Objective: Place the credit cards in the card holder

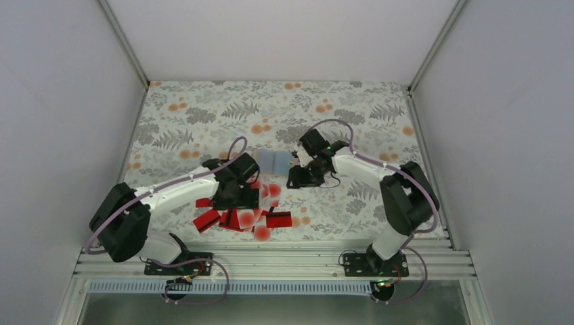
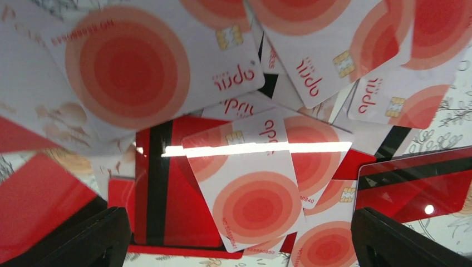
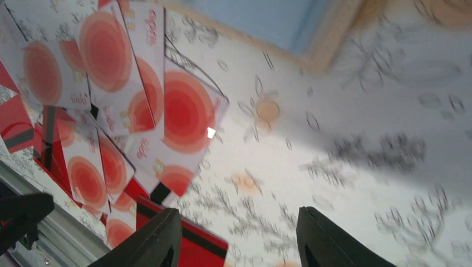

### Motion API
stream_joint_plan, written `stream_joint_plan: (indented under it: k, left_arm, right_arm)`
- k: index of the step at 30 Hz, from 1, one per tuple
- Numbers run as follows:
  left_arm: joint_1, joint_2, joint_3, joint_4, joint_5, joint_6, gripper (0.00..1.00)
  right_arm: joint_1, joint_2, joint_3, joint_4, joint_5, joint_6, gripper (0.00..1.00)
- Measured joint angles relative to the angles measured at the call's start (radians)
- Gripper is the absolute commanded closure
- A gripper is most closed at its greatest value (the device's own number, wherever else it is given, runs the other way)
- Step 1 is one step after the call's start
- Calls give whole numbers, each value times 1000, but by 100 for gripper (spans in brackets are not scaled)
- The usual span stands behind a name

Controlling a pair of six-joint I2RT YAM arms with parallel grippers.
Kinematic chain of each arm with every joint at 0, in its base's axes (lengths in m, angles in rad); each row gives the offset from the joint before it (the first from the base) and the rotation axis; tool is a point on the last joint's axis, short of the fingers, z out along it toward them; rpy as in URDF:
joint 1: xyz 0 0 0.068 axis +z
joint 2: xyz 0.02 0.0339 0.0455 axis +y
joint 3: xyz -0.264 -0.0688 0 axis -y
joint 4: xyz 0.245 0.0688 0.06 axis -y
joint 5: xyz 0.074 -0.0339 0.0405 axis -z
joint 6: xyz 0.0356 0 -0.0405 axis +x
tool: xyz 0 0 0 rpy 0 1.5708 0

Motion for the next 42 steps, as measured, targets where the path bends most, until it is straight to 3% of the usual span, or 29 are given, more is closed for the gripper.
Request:
stream_joint_plan:
  k: [10,23,32,42]
  left_arm:
    - [-124,150,51,-31,-20,-293,5]
    - [-145,240,52,16,-19,-391,26]
    - [-182,193,-3,67,-57,-460,38]
    - [-310,209,13,83,-133,-515,47]
  right_arm:
    - [0,-271,-199,-6,-16,58,45]
    - [0,-476,-275,-33,-59,51,44]
    - [-3,-521,-281,-54,-67,25,44]
    - [-3,-498,-281,-50,-109,12,44]
